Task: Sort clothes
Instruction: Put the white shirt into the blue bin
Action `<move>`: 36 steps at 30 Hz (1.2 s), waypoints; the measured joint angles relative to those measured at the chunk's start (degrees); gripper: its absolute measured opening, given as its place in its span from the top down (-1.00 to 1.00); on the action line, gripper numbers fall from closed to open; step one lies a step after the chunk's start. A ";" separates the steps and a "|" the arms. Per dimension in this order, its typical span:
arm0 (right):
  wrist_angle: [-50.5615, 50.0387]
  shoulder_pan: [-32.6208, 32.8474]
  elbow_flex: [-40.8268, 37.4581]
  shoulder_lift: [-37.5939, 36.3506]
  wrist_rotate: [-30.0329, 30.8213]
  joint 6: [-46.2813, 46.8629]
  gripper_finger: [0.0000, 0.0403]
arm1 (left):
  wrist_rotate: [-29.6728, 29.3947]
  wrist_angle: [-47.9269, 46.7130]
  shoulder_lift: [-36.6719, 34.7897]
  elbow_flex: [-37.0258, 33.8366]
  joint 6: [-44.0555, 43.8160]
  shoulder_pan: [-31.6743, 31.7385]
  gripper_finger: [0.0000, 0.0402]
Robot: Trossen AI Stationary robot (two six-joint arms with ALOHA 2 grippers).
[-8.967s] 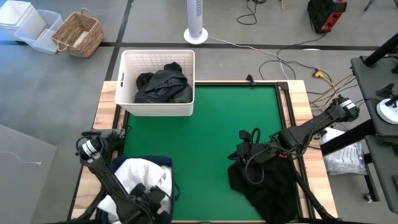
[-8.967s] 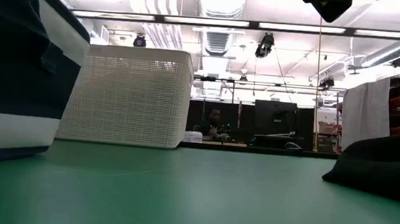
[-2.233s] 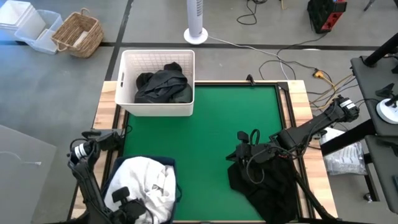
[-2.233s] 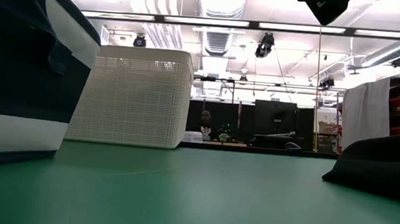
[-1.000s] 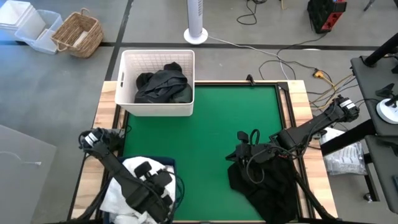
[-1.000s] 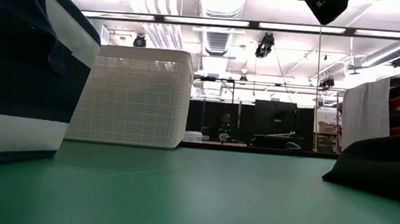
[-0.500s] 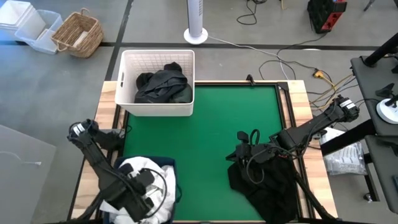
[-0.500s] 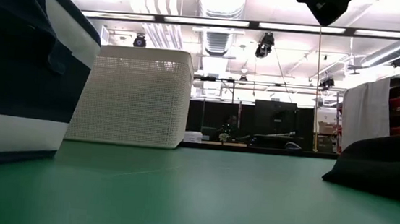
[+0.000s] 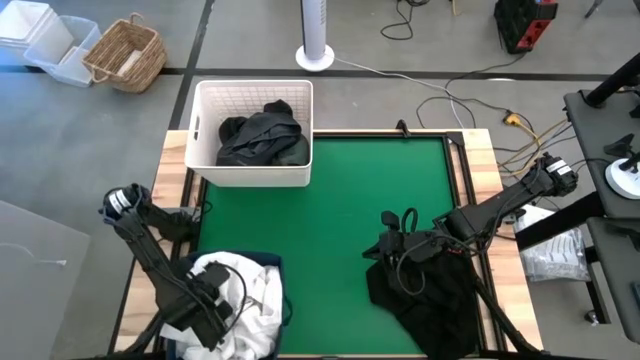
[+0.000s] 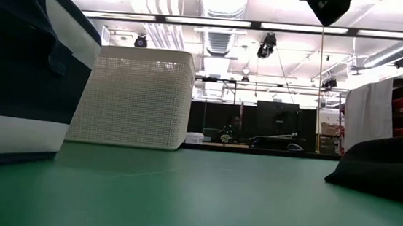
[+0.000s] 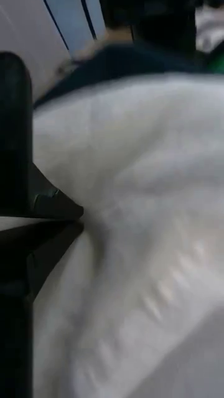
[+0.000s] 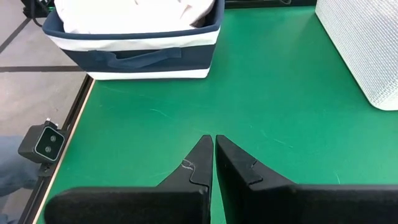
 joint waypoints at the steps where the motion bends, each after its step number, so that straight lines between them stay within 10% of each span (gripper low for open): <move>1: 0.01 0.00 0.00 0.00 0.00 0.00 0.95 | -0.36 1.73 0.00 -0.56 0.18 0.00 1.00; 22: 0.05 0.00 0.00 0.00 0.00 0.00 0.95 | -3.10 18.26 1.16 -10.52 -2.42 -0.02 1.00; 36: 0.02 -0.15 0.30 0.00 0.95 -1.08 0.95 | -2.55 4.77 1.31 8.21 5.50 -0.07 1.00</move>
